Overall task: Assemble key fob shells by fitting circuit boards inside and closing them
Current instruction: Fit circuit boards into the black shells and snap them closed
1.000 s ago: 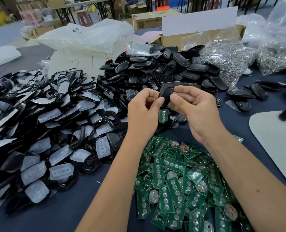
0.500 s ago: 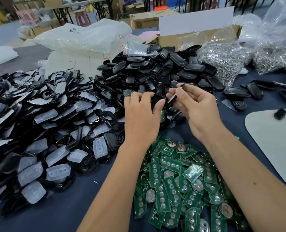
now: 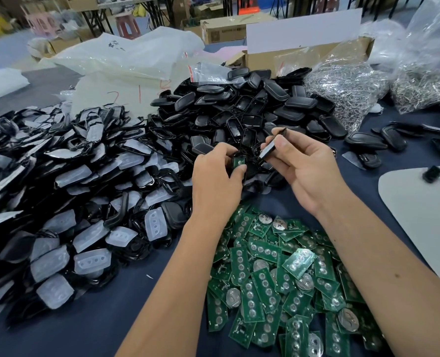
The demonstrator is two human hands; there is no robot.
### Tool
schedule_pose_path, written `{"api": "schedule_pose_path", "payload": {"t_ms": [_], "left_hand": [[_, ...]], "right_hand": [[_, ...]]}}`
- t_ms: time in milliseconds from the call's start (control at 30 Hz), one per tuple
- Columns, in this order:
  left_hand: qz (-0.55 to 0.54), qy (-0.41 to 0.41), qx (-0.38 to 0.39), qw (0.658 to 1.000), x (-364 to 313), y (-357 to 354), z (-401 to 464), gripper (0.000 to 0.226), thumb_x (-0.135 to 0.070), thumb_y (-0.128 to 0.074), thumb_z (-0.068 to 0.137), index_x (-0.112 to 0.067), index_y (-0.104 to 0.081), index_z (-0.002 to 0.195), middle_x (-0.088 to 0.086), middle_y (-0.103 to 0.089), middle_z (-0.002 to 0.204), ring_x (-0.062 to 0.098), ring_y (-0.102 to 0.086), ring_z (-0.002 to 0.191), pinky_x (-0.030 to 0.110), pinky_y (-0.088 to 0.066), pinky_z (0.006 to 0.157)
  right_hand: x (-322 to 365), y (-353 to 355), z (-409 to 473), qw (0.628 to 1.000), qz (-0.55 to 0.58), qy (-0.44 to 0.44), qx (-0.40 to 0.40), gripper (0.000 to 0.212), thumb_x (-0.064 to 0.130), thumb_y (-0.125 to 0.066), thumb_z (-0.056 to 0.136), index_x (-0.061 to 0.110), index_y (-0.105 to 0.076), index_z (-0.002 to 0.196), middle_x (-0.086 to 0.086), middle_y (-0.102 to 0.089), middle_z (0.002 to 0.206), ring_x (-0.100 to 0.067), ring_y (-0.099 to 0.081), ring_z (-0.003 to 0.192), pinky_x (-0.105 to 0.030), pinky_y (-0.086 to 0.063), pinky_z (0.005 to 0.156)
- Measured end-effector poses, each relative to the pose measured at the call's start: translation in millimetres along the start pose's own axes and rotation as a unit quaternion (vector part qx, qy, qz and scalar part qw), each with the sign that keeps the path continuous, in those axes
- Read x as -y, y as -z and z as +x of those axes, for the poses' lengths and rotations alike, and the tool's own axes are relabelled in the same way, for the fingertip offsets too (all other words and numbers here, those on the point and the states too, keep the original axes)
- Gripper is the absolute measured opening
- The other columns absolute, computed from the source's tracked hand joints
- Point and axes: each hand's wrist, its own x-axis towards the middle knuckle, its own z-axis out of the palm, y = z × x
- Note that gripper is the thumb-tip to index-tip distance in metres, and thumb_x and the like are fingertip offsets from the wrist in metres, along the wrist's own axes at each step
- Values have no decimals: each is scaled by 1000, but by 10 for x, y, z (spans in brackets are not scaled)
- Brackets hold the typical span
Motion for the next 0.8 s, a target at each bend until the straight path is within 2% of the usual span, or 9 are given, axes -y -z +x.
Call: {"api": "schedule_pose_path", "payload": {"t_ms": [100, 133, 167, 233, 267, 400, 500, 633, 800], "left_hand": [[-54, 35, -39, 997, 0, 35, 2, 16, -21, -74, 94, -27, -60, 96, -17, -59, 77, -4, -59, 78, 11, -44, 70], [-68, 41, -53, 995, 0, 45, 9, 15, -21, -73, 95, -25, -59, 94, -17, -58, 76, -8, -59, 75, 8, -45, 68], [-91, 51, -59, 993, 7, 51, 21, 12, -21, -72, 97, -22, -60, 94, -13, -60, 78, -6, -61, 73, 9, -49, 69], [-179, 89, -47, 979, -10, 75, 36, 9, -21, -68, 100, -13, -63, 100, 2, -66, 87, 9, -70, 63, 29, -62, 67], [-227, 110, -37, 967, -17, 84, 39, 9, -19, -67, 101, -10, -63, 101, 9, -67, 91, 15, -72, 60, 35, -64, 64], [-352, 187, 3, 917, -52, 102, 51, 7, -9, -63, 102, -7, -67, 97, 12, -67, 93, 17, -73, 65, 27, -61, 65], [-405, 233, 25, 884, -72, 112, 61, 12, 1, -58, 101, -3, -69, 102, 19, -72, 109, 20, -76, 76, 30, -62, 70], [-408, 246, 28, 879, -82, 134, 51, 11, 1, -61, 99, -1, -71, 102, 20, -75, 109, 33, -76, 93, 28, -62, 67], [-393, 242, 31, 887, -79, 136, 49, 11, 0, -63, 98, -5, -73, 96, 18, -76, 104, 23, -71, 79, 26, -61, 64]], "right_hand": [[-6, -7, -14, 999, -32, 1, 13, 39, 21, -75, 78, 5, -72, 114, -10, -73, 104, -18, -70, 93, -38, -60, 95], [-10, -5, -15, 999, -39, -1, 19, 39, 21, -76, 78, 6, -72, 113, -9, -74, 103, -17, -70, 91, -39, -60, 97], [-15, -3, -16, 999, -41, -4, 24, 39, 21, -76, 78, 6, -73, 113, -9, -75, 102, -16, -71, 90, -41, -60, 97], [-20, 5, -15, 999, -39, -13, 35, 39, 21, -76, 79, 6, -72, 115, -9, -76, 102, -17, -72, 92, -42, -60, 97], [-22, 11, -14, 998, -40, -17, 41, 39, 20, -76, 79, 6, -72, 115, -9, -77, 103, -18, -72, 94, -42, -60, 97], [-21, 35, -15, 996, -57, -31, 65, 40, 20, -74, 82, 5, -72, 119, -10, -77, 109, -23, -73, 102, -37, -61, 92], [-16, 40, -17, 996, -58, -31, 66, 39, 18, -75, 82, 5, -73, 118, -11, -77, 109, -24, -74, 101, -35, -61, 89], [-19, 34, -23, 994, -74, -23, 71, 36, 18, -77, 79, 8, -76, 113, -13, -77, 109, -24, -74, 103, -33, -61, 89], [-37, 32, -29, 992, -94, -21, 83, 34, 22, -79, 79, 13, -78, 111, -12, -78, 112, -25, -73, 107, -42, -58, 100]]}}
